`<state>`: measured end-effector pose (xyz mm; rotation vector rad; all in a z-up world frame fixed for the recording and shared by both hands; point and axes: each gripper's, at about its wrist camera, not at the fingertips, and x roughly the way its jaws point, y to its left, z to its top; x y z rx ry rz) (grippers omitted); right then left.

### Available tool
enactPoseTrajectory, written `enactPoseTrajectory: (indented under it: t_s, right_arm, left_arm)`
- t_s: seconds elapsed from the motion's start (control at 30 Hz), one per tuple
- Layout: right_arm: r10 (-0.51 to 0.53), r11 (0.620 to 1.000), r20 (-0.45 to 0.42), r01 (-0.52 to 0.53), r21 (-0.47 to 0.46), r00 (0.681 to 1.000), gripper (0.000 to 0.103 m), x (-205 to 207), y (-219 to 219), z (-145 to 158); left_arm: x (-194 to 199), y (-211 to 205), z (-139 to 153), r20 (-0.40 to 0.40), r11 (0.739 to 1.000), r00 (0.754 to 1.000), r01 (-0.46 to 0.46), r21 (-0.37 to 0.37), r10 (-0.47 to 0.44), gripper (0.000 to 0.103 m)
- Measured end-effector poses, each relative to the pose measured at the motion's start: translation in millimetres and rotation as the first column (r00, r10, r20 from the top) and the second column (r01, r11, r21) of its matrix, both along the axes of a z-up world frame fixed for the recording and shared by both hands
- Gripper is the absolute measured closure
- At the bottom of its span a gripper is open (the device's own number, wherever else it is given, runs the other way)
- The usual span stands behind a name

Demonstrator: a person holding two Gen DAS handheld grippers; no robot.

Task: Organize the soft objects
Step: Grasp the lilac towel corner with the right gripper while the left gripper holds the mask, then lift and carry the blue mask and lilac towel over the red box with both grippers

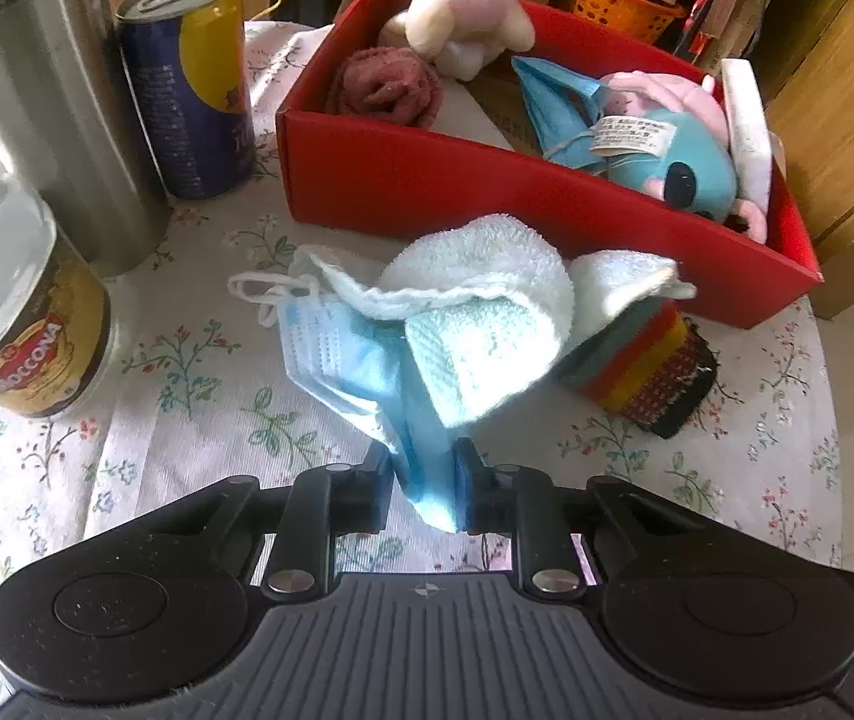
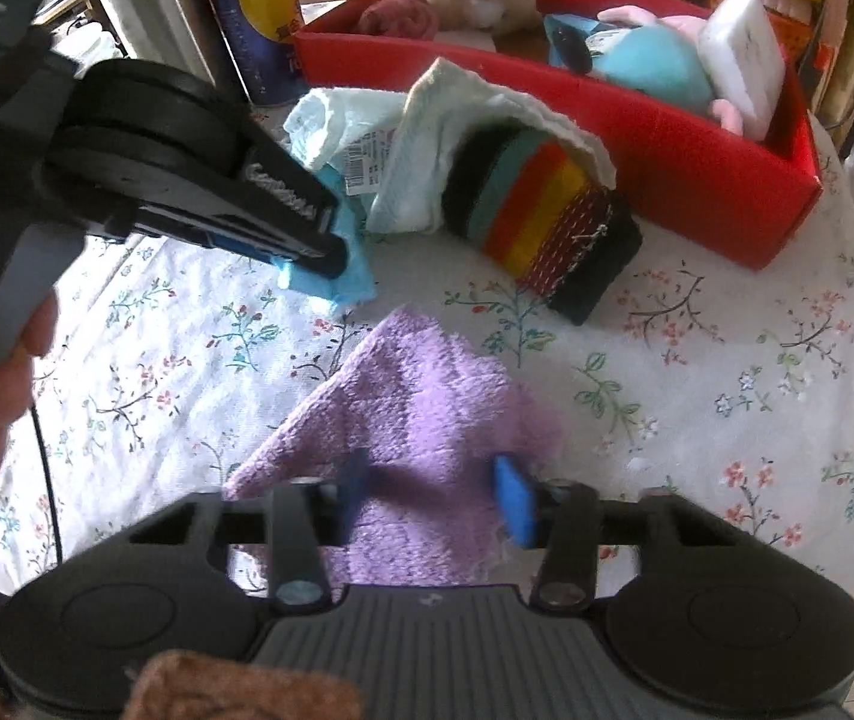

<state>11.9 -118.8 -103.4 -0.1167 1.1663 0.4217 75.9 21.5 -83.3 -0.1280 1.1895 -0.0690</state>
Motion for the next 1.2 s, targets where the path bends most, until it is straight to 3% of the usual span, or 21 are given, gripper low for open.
enactPoseTrajectory:
  t_s: [0.13, 0.27, 0.4, 0.6, 0.9, 1.2]
  right_arm:
    - [0.003, 1.0, -0.003, -0.003, 0.027, 1.0, 0.103, -2, -3, 6]
    - [0.002, 0.998, 0.001, -0.002, 0.057, 1.0, 0.103, -6, -11, 10]
    - [-0.023, 0.992, -0.05, 0.029, 0.124, 0.998, 0.103, -5, -18, 8]
    - [-0.008, 0.994, -0.046, 0.013, 0.111, 0.999, 0.103, -7, -3, 4]
    - [-0.081, 0.982, -0.09, 0.095, 0.162, 0.993, 0.103, 6, -19, 3]
    - [-0.045, 0.992, -0.084, 0.054, 0.112, 0.995, 0.103, 3, -9, -2]
  left_arm:
    - [-11, 4, 12, 0.022, 1.0, 1.0, -0.001, -0.014, 0.002, 0.083]
    - [-21, 10, 20, 0.031, 0.998, 0.999, -0.026, -0.052, 0.027, 0.083]
    - [-27, 16, 24, 0.033, 0.997, 0.999, -0.036, -0.075, 0.038, 0.082]
    - [-29, 19, 19, 0.02, 0.997, 0.999, -0.034, -0.072, 0.035, 0.083]
    - [-26, 23, 17, 0.004, 0.995, 0.999, -0.047, -0.092, 0.048, 0.085]
    - [-21, 19, 7, -0.027, 0.995, 0.999, -0.047, -0.083, 0.045, 0.082]
